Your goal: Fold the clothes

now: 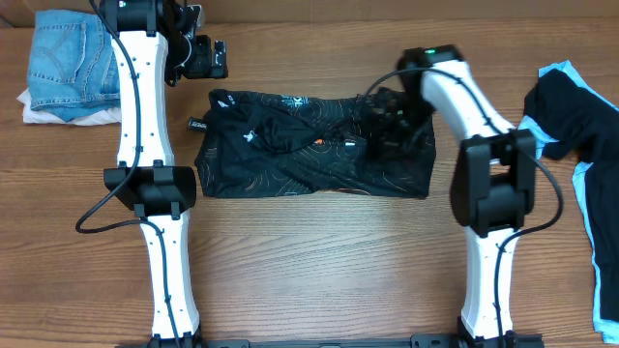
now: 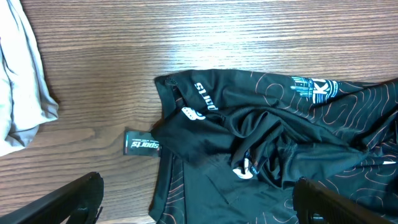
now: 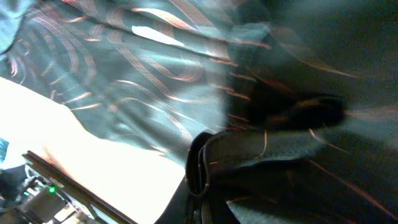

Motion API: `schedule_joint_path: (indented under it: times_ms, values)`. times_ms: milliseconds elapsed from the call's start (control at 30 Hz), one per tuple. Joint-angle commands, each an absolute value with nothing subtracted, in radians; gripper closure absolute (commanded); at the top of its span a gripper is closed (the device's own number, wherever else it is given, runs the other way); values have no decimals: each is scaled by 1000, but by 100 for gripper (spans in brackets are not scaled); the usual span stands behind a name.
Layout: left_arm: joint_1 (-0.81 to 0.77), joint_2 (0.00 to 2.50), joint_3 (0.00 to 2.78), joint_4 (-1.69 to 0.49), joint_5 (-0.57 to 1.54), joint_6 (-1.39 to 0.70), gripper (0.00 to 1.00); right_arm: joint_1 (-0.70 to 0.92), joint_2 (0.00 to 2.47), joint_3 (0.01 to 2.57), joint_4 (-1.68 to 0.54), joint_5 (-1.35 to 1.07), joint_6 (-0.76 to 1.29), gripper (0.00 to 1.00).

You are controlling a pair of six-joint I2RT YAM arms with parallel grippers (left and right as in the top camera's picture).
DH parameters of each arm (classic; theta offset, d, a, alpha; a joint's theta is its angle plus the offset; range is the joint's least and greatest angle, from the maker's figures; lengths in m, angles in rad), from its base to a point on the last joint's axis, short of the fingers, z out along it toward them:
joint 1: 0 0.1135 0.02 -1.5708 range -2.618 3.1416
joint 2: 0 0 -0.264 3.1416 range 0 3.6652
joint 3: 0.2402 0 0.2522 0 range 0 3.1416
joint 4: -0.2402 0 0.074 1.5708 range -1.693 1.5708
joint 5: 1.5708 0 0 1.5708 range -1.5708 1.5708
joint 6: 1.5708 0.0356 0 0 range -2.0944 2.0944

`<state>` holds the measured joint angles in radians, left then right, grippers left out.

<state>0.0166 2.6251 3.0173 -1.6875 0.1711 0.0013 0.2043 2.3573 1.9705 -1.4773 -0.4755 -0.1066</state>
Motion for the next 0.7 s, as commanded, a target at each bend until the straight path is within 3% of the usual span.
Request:
schedule_joint_path:
  times_ms: [0, 100, 467, 667]
  values:
    - [11, 2592, 3037, -1690, 181, -8, 0, 254, 2313, 1985, -1468, -509, -73, 77]
    - [11, 2592, 3037, -1690, 181, -8, 0, 276, 2313, 1985, -1475, -506, -68, 67]
    - [11, 2592, 3037, -1690, 181, -8, 0, 173, 2311, 2033, -1492, -436, 32, 63]
    - [11, 2592, 3037, -1690, 181, -8, 0, 110, 2312, 2041, -1351, -446, 34, 47]
